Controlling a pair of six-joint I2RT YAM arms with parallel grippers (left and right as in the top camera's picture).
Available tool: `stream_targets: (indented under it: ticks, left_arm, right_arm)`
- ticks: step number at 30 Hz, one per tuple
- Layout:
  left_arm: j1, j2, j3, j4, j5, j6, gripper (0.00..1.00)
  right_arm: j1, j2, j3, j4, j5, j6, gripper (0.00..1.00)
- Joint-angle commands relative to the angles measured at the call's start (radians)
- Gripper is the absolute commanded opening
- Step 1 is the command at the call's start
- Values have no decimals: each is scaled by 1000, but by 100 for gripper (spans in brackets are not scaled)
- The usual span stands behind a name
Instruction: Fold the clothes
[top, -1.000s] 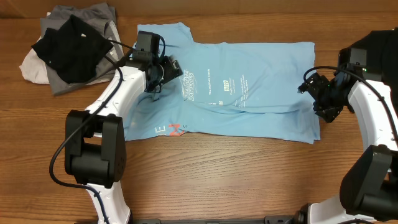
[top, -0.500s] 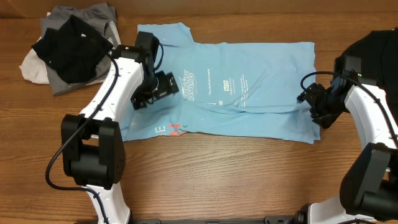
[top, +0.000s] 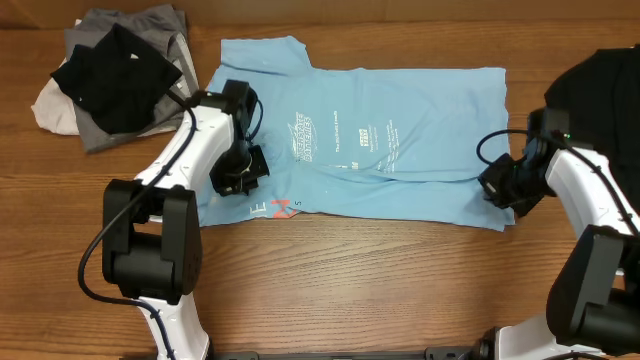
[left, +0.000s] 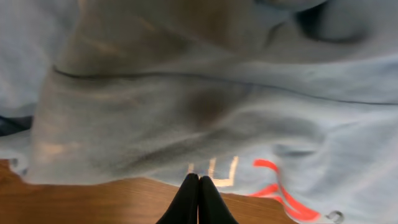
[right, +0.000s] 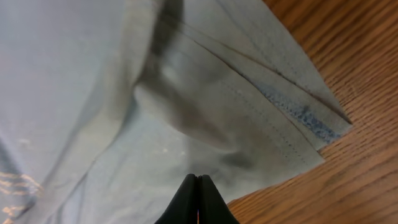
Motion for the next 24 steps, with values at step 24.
stream_targets:
  ticks: [24]
  left_arm:
    - [134, -28, -188, 96, 11, 20, 4]
  right_arm:
    - [-16, 98, -126, 79, 15, 216, 4]
